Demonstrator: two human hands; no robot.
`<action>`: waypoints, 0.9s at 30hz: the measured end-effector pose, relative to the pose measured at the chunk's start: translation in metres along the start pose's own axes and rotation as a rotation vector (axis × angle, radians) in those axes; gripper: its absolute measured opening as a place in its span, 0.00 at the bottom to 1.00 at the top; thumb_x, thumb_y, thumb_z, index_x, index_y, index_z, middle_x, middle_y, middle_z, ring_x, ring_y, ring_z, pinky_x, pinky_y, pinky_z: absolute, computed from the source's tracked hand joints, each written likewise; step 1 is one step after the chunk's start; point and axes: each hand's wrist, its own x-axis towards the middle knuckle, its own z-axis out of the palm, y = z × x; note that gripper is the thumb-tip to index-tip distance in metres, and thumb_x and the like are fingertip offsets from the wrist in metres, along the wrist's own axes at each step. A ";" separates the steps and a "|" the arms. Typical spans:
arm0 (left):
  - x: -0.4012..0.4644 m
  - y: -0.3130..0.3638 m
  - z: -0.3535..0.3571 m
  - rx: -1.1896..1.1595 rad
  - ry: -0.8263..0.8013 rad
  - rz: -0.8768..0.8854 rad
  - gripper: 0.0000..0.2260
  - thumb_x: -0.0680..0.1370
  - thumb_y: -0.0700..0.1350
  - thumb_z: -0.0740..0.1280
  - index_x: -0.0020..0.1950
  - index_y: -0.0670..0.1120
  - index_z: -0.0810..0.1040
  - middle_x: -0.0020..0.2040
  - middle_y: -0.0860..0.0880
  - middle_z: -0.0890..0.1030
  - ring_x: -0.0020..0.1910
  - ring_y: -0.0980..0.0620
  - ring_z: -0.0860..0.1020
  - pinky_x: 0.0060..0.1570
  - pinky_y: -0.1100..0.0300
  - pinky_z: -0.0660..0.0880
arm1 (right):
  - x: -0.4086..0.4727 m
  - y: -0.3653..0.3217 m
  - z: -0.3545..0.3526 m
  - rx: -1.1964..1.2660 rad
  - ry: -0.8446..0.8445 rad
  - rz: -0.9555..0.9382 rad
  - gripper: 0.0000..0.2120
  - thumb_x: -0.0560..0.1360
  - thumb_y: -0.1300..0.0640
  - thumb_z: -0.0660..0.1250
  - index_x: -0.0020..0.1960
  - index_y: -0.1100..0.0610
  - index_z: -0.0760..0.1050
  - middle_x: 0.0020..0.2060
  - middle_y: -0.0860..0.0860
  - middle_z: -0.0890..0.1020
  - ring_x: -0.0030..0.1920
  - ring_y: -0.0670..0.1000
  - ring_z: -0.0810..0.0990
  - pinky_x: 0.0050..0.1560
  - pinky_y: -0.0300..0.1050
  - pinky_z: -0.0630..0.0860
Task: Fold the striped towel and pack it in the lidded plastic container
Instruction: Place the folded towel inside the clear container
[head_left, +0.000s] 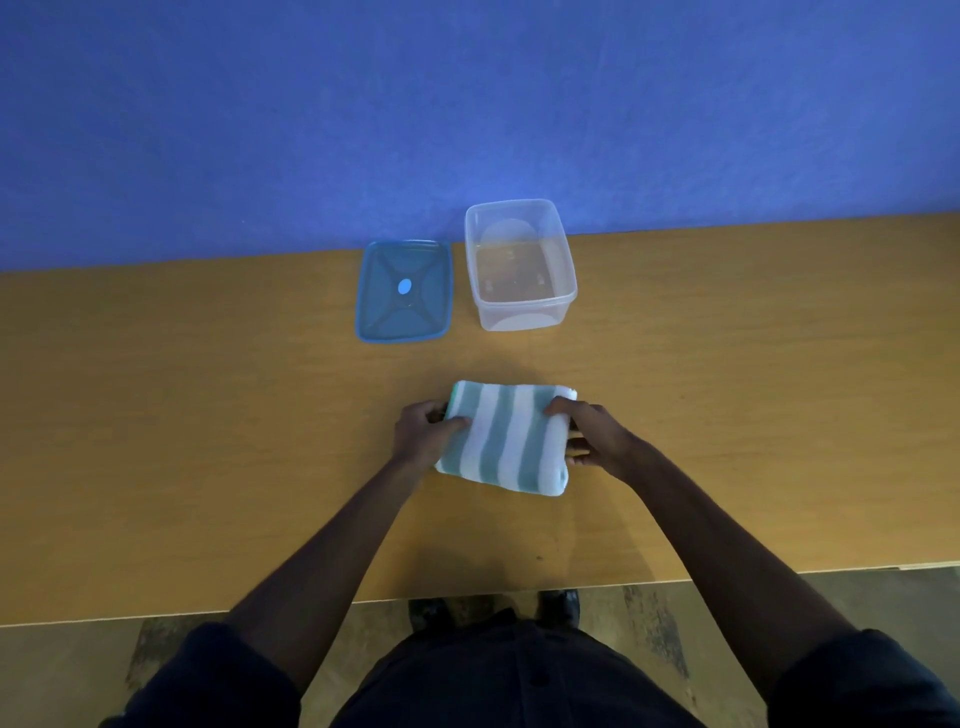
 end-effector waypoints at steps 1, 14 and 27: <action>0.002 0.004 -0.001 -0.038 0.005 0.001 0.12 0.69 0.44 0.75 0.50 0.43 0.84 0.48 0.46 0.85 0.46 0.49 0.81 0.47 0.55 0.76 | -0.003 -0.004 -0.001 0.030 -0.014 -0.015 0.19 0.70 0.47 0.69 0.54 0.58 0.78 0.43 0.54 0.80 0.41 0.54 0.79 0.38 0.45 0.77; -0.034 0.043 -0.004 -0.363 -0.162 -0.344 0.26 0.70 0.65 0.69 0.55 0.45 0.75 0.50 0.44 0.81 0.50 0.45 0.81 0.42 0.51 0.80 | -0.025 -0.054 -0.002 0.254 -0.082 -0.238 0.11 0.72 0.56 0.69 0.53 0.56 0.78 0.40 0.50 0.81 0.40 0.49 0.82 0.36 0.40 0.77; -0.004 0.149 -0.011 -0.612 -0.200 0.082 0.21 0.69 0.38 0.76 0.61 0.41 0.77 0.52 0.41 0.84 0.43 0.45 0.85 0.33 0.61 0.80 | -0.019 -0.129 -0.018 0.206 0.059 -0.493 0.21 0.71 0.56 0.73 0.63 0.51 0.75 0.50 0.49 0.84 0.47 0.47 0.84 0.38 0.39 0.79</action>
